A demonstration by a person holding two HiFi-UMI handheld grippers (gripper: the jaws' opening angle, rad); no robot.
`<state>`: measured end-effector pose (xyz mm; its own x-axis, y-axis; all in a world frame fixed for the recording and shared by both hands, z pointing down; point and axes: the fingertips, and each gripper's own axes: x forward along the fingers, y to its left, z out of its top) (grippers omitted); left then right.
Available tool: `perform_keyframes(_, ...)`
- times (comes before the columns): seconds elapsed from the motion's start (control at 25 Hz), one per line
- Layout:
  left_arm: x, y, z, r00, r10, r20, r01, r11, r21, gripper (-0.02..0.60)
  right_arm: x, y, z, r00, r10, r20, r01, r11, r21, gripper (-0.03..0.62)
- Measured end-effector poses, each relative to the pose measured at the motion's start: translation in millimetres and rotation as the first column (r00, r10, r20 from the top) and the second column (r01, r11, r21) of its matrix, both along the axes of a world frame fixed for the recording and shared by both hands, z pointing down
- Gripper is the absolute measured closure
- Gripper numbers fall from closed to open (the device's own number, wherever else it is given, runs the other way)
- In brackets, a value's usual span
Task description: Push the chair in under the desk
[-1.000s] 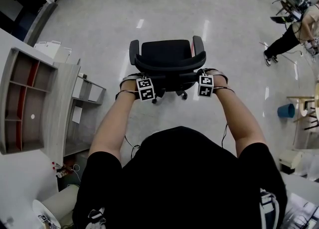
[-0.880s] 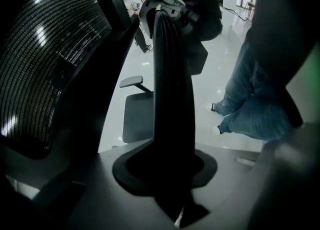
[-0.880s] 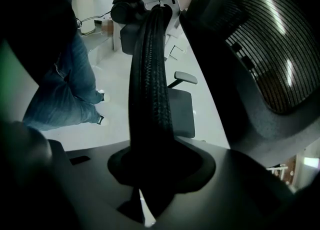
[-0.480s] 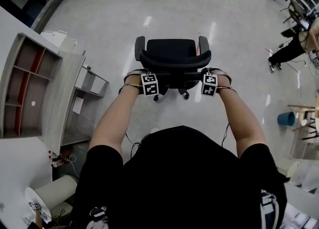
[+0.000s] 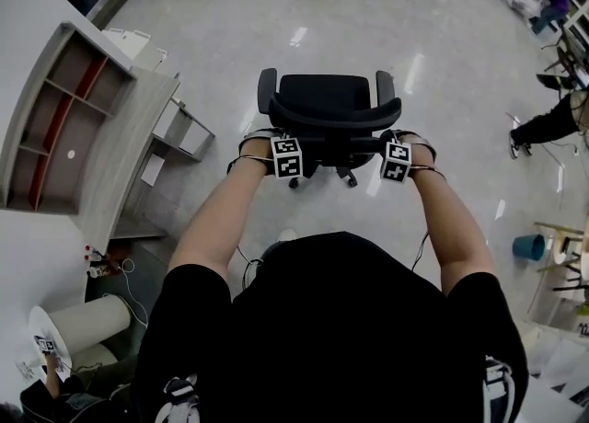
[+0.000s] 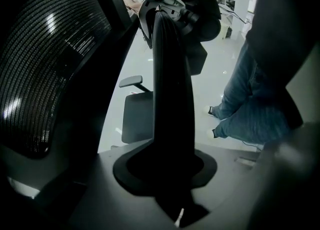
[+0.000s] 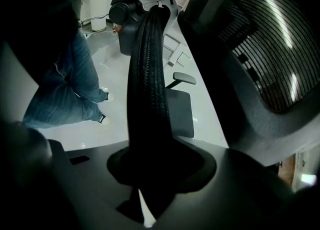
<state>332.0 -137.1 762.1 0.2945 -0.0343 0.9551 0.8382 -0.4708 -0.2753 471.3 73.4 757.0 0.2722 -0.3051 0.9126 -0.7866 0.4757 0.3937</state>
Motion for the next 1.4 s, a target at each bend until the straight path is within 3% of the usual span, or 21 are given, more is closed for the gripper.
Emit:
perform_keyframes(0.36,-49,-21,-2,0.993,-0.115,-0.012,0.116,0.993,0.003,0.488,-26,-40,-2,0.993,-0.122,-0.006,0.122,0.993,0.006,0.477)
perform_keyframes(0.68,-110,-49,0,0.973,-0.232,-0.017,0.232,0.973,0.003,0.488,-64,-89,1,0.971,-0.239,-0.009,0.239,0.971,0.005,0.477)
perform_keyframes(1.12,-234,-82,-12,0.920,-0.391,-0.020,0.392,0.920,-0.001,0.488,-161,-155,-12,0.919,-0.393,-0.020,0.393,0.919,-0.003,0.477)
perform_keyframes(1.4,-296,-106,-14,0.868,-0.496,-0.016,0.496,0.868,-0.005,0.488,-208,-204,-16,0.866,-0.499,-0.014,0.499,0.867,-0.010,0.477)
